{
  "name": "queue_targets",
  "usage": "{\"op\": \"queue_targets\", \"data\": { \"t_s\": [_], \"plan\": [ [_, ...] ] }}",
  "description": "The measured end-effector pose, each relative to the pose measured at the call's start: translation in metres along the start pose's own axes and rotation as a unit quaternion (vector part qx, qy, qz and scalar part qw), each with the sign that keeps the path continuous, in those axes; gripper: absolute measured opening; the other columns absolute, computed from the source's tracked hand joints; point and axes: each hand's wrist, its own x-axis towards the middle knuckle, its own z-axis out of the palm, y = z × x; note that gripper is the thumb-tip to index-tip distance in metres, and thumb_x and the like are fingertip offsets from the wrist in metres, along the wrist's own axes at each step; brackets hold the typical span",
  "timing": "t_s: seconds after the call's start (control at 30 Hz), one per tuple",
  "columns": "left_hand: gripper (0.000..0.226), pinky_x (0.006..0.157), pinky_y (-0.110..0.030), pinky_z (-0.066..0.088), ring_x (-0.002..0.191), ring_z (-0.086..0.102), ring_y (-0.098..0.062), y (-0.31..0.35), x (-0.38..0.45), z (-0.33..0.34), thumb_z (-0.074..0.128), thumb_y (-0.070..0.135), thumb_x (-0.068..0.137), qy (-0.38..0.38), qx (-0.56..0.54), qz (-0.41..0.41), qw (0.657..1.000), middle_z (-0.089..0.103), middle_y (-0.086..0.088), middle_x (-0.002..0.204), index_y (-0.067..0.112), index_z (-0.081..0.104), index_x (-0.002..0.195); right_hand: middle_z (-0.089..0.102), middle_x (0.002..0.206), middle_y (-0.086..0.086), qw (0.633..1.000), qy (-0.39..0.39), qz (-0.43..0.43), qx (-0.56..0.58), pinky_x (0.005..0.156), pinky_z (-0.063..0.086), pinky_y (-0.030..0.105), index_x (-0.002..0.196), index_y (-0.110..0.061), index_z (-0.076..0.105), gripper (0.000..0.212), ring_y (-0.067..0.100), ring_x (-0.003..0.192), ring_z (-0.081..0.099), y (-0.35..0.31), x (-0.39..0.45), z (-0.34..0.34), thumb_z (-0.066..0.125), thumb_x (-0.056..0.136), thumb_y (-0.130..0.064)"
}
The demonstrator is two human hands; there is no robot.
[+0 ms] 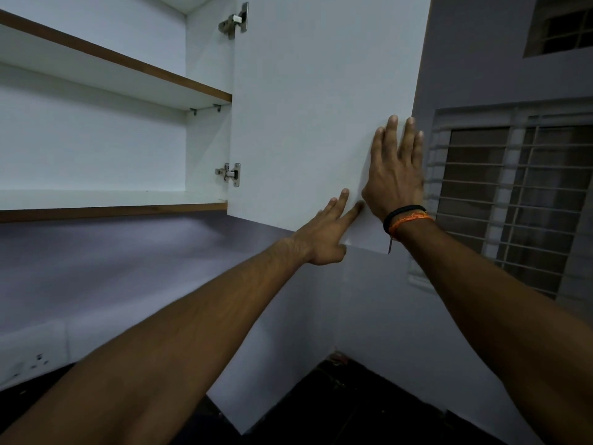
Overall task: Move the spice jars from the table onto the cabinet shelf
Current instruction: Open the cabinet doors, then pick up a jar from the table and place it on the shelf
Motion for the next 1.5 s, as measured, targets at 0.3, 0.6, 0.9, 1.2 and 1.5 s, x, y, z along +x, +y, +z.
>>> {"op": "queue_targets", "data": {
  "t_s": [0.3,0.6,0.9,1.2,1.5],
  "plan": [
    [0.094,0.125,-0.04,0.011,0.155,-0.003,-0.029,-0.055,-0.068,-0.02,0.063,0.022,0.092,-0.03,0.043,-0.088,0.995,-0.014,-0.01,0.167,0.019,-0.001,0.16,0.011,0.163,0.026,0.992,-0.02,-0.067,0.109,0.122,0.003,0.057,0.154,-0.001,0.024,0.074,0.043,0.151,-0.001,-0.08,-0.019,-0.006,0.048,0.084,-0.012],
    [0.084,0.125,-0.04,0.014,0.155,0.004,-0.029,-0.123,-0.193,-0.049,0.062,0.02,0.094,-0.046,0.061,-0.242,0.967,0.002,-0.013,0.168,0.016,0.012,0.16,0.027,0.159,0.022,0.92,-0.087,-0.166,0.345,0.118,0.025,0.051,0.152,-0.005,0.032,0.068,0.037,0.149,0.02,-0.209,-0.056,-0.004,0.052,0.087,-0.005],
    [0.079,0.122,-0.039,0.02,0.152,0.021,-0.026,-0.148,-0.348,-0.034,0.064,0.019,0.094,-0.038,0.018,-0.419,0.907,0.021,-0.007,0.166,0.014,0.02,0.159,0.034,0.156,0.019,0.826,-0.19,-0.225,0.48,0.115,0.033,0.047,0.152,-0.01,0.035,0.065,0.036,0.143,0.032,-0.352,-0.153,-0.025,0.055,0.09,-0.007],
    [0.076,0.106,-0.033,0.038,0.137,0.046,-0.031,-0.128,-0.512,-0.002,0.067,0.018,0.088,-0.061,-0.02,-0.568,0.82,0.045,-0.016,0.152,0.01,0.031,0.154,0.036,0.153,0.015,0.712,-0.317,-0.333,0.531,0.11,0.039,0.043,0.148,-0.009,0.042,0.063,0.036,0.136,0.038,-0.443,-0.286,-0.062,0.054,0.086,-0.007],
    [0.068,0.097,-0.037,0.043,0.129,0.052,-0.032,-0.083,-0.647,0.042,0.072,0.021,0.086,-0.087,-0.075,-0.673,0.731,0.052,-0.015,0.142,0.012,0.04,0.145,0.042,0.146,0.013,0.603,-0.412,-0.448,0.516,0.107,0.041,0.044,0.147,-0.011,0.043,0.06,0.034,0.129,0.045,-0.486,-0.419,-0.112,0.057,0.089,-0.013]
  ]
}}
